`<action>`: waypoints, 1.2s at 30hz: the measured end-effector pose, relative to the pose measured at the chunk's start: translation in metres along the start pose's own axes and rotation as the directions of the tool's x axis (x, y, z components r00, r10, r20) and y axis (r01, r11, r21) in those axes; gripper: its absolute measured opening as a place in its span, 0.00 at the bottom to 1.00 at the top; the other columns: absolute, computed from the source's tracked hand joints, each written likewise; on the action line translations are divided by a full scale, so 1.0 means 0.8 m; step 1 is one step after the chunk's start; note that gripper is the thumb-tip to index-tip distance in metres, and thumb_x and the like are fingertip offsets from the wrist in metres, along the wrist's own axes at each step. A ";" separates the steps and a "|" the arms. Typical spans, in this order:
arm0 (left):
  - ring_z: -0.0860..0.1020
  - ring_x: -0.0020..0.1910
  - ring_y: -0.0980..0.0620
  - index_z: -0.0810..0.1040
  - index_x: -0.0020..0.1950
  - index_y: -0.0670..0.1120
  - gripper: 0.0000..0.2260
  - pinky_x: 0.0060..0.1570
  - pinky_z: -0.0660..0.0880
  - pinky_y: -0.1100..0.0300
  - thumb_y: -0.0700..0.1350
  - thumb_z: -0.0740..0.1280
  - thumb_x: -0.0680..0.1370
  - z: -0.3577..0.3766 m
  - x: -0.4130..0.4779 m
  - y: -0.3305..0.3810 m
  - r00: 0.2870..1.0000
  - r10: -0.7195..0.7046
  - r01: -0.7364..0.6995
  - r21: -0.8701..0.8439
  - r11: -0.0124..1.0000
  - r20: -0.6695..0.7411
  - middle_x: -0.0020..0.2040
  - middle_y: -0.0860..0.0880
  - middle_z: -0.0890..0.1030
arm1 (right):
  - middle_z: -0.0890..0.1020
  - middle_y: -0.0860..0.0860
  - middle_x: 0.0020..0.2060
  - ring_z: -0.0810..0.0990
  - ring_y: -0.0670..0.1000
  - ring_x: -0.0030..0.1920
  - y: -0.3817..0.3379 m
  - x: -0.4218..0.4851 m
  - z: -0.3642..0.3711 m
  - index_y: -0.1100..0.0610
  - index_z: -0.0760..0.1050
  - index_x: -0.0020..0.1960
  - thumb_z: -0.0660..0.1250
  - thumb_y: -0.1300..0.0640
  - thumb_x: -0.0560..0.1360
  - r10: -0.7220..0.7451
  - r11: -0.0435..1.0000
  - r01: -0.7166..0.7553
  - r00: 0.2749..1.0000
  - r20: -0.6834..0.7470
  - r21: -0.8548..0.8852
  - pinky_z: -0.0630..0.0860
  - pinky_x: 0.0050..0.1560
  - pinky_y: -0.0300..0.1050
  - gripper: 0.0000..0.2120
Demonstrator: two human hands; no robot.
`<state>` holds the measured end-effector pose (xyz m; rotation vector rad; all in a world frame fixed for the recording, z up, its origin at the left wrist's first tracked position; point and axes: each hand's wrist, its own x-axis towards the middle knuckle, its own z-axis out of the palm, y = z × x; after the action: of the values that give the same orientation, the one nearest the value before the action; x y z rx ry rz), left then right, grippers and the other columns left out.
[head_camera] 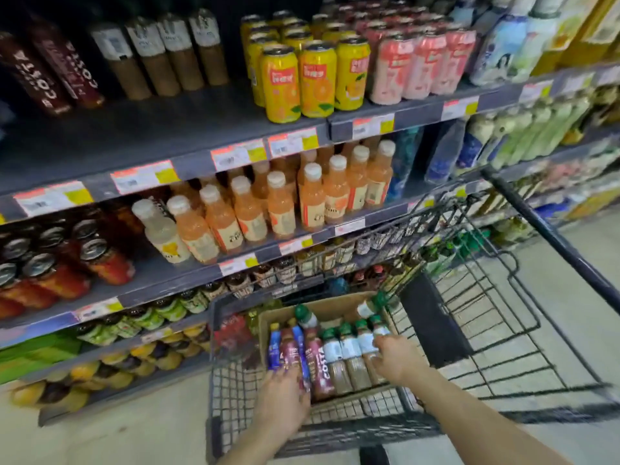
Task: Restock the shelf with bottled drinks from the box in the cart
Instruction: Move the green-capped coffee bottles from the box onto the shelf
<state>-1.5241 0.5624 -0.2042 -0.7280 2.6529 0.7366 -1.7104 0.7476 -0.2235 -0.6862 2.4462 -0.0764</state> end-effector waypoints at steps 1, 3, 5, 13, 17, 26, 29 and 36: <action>0.77 0.56 0.49 0.76 0.55 0.50 0.12 0.56 0.75 0.53 0.54 0.62 0.77 0.017 0.010 0.014 0.999 -0.025 0.025 -0.013 1.000 0.020 0.52 0.51 0.80 | 0.81 0.57 0.55 0.79 0.59 0.56 0.019 0.008 0.009 0.54 0.75 0.59 0.64 0.48 0.76 0.020 1.000 -0.020 0.999 0.027 -0.010 0.75 0.49 0.46 0.16; 0.77 0.56 0.51 0.76 0.57 0.51 0.11 0.56 0.76 0.54 0.54 0.63 0.78 0.047 0.028 0.039 0.996 -0.079 0.080 -0.027 0.996 0.042 0.53 0.53 0.80 | 0.82 0.55 0.52 0.80 0.59 0.54 0.051 0.023 0.026 0.52 0.75 0.57 0.62 0.46 0.75 0.060 0.998 -0.061 0.996 0.071 0.011 0.76 0.49 0.48 0.14; 0.76 0.58 0.51 0.75 0.60 0.50 0.13 0.60 0.75 0.53 0.53 0.65 0.79 0.074 0.049 0.056 0.991 -0.117 0.119 -0.024 0.993 0.059 0.56 0.53 0.79 | 0.82 0.54 0.51 0.81 0.58 0.53 0.076 0.045 0.036 0.50 0.74 0.55 0.61 0.47 0.72 0.093 0.994 -0.098 0.989 0.118 0.039 0.79 0.49 0.50 0.14; 0.73 0.63 0.43 0.71 0.65 0.43 0.18 0.61 0.72 0.51 0.48 0.66 0.78 0.090 0.193 0.035 0.948 -0.319 0.320 0.049 0.946 -0.011 0.61 0.43 0.77 | 0.81 0.55 0.53 0.80 0.59 0.55 0.120 0.174 0.015 0.53 0.72 0.60 0.67 0.49 0.73 0.072 0.989 -0.086 0.991 0.116 0.121 0.76 0.47 0.49 0.18; 0.74 0.63 0.41 0.67 0.69 0.42 0.25 0.58 0.74 0.49 0.52 0.70 0.77 0.080 0.256 0.016 0.918 -0.393 0.396 0.044 0.917 -0.051 0.61 0.41 0.76 | 0.80 0.58 0.57 0.80 0.61 0.56 0.121 0.234 0.013 0.55 0.65 0.70 0.70 0.45 0.74 0.104 0.972 -0.119 0.991 0.081 0.202 0.78 0.49 0.52 0.29; 0.75 0.63 0.39 0.63 0.78 0.51 0.30 0.60 0.75 0.49 0.49 0.70 0.78 0.102 0.319 -0.008 0.902 -0.432 0.432 -0.055 0.900 0.012 0.64 0.40 0.77 | 0.79 0.58 0.61 0.77 0.61 0.61 0.125 0.283 0.041 0.55 0.64 0.73 0.69 0.46 0.76 0.131 0.952 -0.156 0.985 0.108 0.264 0.77 0.55 0.51 0.30; 0.75 0.63 0.40 0.69 0.73 0.47 0.25 0.58 0.74 0.51 0.50 0.70 0.78 0.105 0.325 -0.001 0.917 -0.399 0.399 -0.075 0.914 0.006 0.64 0.41 0.78 | 0.79 0.57 0.61 0.78 0.60 0.61 0.121 0.282 0.041 0.55 0.67 0.72 0.70 0.44 0.75 0.127 0.943 -0.140 0.990 0.064 0.302 0.75 0.54 0.48 0.30; 0.76 0.57 0.45 0.73 0.62 0.43 0.19 0.56 0.74 0.53 0.48 0.72 0.75 0.086 0.278 0.025 0.958 -0.220 0.201 -0.117 0.973 -0.181 0.57 0.44 0.77 | 0.83 0.55 0.51 0.81 0.60 0.52 0.078 0.237 0.017 0.53 0.73 0.61 0.74 0.46 0.70 0.024 0.924 0.017 0.995 -0.101 0.382 0.78 0.48 0.50 0.24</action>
<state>-1.7095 0.5282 -0.3419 -1.1437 2.6643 0.7754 -1.8629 0.7097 -0.3475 -0.5112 2.4269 -0.5873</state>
